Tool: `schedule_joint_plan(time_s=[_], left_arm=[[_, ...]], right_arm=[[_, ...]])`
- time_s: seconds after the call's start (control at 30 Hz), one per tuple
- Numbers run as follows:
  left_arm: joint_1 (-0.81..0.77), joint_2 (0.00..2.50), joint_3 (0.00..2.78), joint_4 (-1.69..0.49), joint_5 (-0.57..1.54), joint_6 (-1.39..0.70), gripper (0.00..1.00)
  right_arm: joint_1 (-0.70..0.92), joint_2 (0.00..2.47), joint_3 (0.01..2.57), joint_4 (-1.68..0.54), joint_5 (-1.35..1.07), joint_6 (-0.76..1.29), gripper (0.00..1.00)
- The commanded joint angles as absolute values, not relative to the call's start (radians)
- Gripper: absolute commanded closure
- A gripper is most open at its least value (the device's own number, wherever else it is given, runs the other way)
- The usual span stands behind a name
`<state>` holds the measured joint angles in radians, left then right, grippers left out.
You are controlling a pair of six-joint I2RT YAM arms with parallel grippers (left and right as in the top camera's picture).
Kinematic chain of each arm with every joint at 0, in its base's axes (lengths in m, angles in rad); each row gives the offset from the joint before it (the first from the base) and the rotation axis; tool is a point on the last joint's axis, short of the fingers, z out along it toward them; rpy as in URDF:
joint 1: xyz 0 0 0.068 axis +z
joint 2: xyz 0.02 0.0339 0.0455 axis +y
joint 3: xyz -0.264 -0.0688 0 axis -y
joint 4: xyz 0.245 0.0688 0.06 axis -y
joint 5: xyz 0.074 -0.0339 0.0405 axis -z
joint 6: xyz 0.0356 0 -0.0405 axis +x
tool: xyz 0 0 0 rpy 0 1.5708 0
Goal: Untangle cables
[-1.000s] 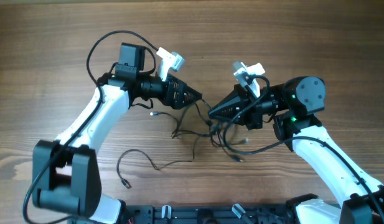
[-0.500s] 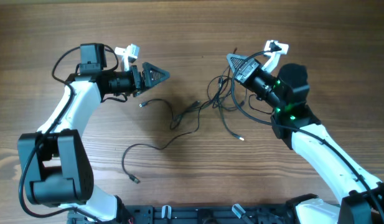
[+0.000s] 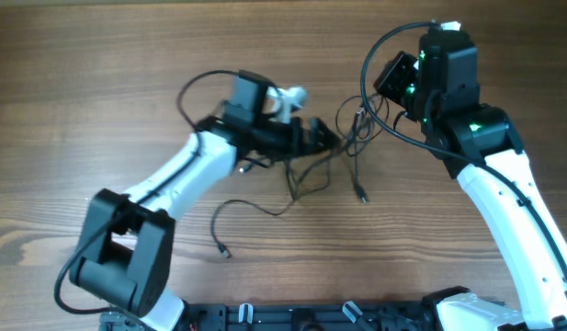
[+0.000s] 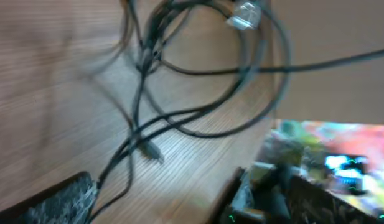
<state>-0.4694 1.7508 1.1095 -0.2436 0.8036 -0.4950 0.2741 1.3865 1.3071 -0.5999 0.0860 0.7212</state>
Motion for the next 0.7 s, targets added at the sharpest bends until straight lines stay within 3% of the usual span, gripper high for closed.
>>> schedule_joint_plan(time_s=[0.0, 0.13, 0.3, 0.33, 0.4, 0.43, 0.57, 0.67], left_arm=[[-0.583, 1.751, 1.119, -0.114, 0.508, -0.511, 0.0], [-0.678, 1.747, 1.119, -0.005, 0.167, -0.531, 0.0], [-0.766, 1.747, 1.118, 0.138, 0.007, -0.422, 0.02], [-0.773, 1.75, 1.118, 0.14, -0.01, -0.422, 0.05], [-0.78, 1.768, 1.118, 0.141, -0.009, -0.427, 0.26], [-0.785, 1.779, 1.118, 0.148, -0.009, -0.432, 0.29], [-0.805, 1.813, 1.118, 0.214, 0.049, -0.464, 0.3], [-0.804, 1.81, 1.118, 0.217, 0.089, -0.464, 0.36]], right_arm=[[0.274, 1.395, 1.329, -0.63, 0.157, 0.636, 0.96], [0.274, 1.395, 1.329, -0.652, 0.109, 0.554, 0.95], [0.273, 1.395, 1.33, -0.676, 0.095, 0.549, 0.95], [0.273, 1.395, 1.33, -0.682, 0.092, 0.549, 0.95], [0.268, 1.395, 1.33, -0.693, 0.076, 0.549, 0.95], [0.263, 1.394, 1.331, -0.697, 0.065, 0.549, 0.95], [0.221, 1.394, 1.345, -0.714, -0.003, 0.549, 0.95], [0.185, 1.395, 1.345, -0.744, -0.002, 0.549, 0.95]])
